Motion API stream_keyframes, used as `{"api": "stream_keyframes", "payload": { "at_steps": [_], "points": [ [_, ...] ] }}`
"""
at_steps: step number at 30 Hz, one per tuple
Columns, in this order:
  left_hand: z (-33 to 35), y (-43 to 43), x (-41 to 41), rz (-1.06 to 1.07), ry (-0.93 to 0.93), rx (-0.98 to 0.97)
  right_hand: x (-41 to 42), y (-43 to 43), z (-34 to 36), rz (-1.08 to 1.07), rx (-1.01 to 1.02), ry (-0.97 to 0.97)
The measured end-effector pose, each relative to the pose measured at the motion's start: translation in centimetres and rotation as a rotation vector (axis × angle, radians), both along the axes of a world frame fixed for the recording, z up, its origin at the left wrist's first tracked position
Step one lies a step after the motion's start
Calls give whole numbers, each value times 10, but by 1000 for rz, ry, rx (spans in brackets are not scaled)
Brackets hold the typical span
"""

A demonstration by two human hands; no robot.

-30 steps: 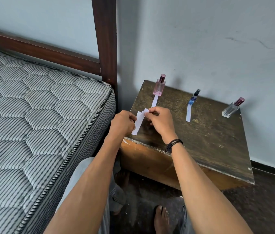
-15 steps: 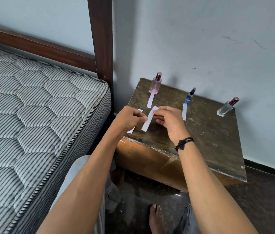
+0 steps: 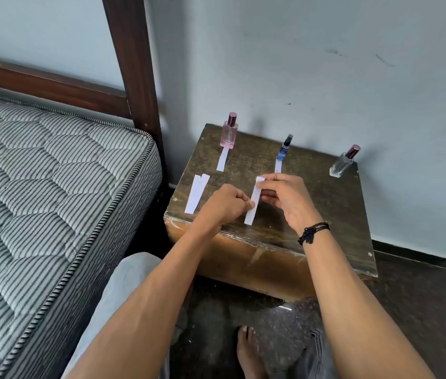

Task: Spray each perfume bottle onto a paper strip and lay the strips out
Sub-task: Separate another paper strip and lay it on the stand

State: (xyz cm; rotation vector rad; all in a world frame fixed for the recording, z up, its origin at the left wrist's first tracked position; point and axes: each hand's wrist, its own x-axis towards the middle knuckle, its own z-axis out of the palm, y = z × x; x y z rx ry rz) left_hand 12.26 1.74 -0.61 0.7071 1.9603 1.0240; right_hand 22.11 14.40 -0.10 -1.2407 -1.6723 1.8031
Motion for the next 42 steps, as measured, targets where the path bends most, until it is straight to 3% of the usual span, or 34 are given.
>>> {"api": "stream_keyframes", "payload": {
  "at_steps": [16,21,33,42],
  "points": [
    [-4,33,75,-199,402,-136,53,34,6,-43,142,-155],
    [-10,44,88,-172,400,-96,68,50,3,-70,160,-209],
    [-14,49,83,-133,192,-76,69,54,1,17,191,-249],
    [-11,45,89,-157,414,-183,71,58,-17,-1,339,-345]
  ]
}}
